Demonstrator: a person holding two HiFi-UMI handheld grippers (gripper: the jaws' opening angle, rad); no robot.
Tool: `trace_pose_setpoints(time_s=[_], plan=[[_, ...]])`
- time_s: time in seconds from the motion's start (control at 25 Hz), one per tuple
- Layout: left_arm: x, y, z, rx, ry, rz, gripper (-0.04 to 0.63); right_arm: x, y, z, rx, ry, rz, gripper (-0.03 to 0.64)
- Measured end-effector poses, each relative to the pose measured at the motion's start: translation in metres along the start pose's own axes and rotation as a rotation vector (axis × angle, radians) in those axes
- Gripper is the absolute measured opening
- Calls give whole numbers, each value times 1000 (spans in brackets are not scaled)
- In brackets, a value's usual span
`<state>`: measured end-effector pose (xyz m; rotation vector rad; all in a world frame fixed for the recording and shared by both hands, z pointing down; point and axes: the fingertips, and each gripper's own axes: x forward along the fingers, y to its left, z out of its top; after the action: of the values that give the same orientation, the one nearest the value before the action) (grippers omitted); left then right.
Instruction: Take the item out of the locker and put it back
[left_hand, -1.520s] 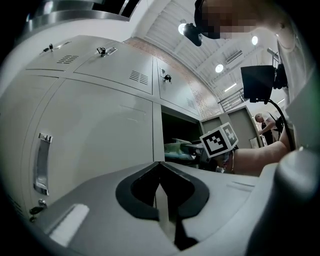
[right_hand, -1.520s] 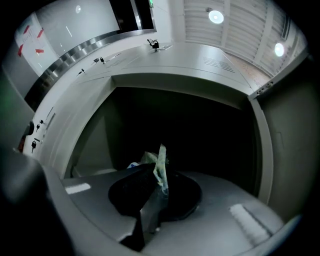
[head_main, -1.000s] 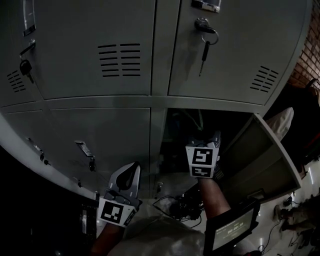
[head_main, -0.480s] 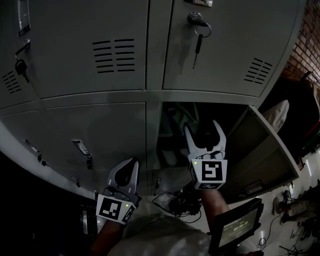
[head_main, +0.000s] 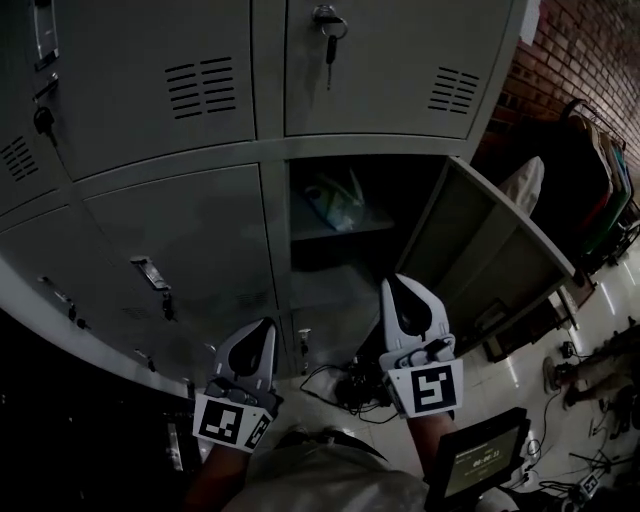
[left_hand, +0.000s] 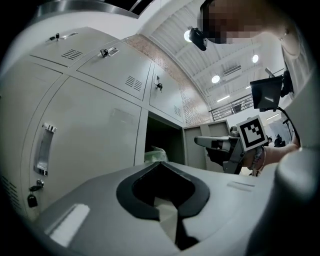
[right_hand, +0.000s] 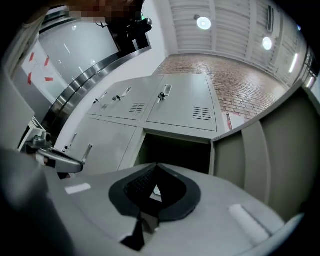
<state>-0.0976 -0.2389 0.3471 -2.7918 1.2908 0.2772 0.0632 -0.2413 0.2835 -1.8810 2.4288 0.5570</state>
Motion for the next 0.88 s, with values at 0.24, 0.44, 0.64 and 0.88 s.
trace_pose_setpoints(time_s=[0.24,0.44,0.64,0.88], plan=[[-26,-50,8,31,-2,13,-20,-61,2,5,64,-23,43,-2],[-46,-110,4,46,21,48,-20,-126,-2,-4,130,10,107,-2],[-67,-171,-8,20,42,81,-20,-183,1,-8,148,49,184,-2],[-82,-201,3,70,31,88,-21,-214,-3,1,159,49,176,-2]])
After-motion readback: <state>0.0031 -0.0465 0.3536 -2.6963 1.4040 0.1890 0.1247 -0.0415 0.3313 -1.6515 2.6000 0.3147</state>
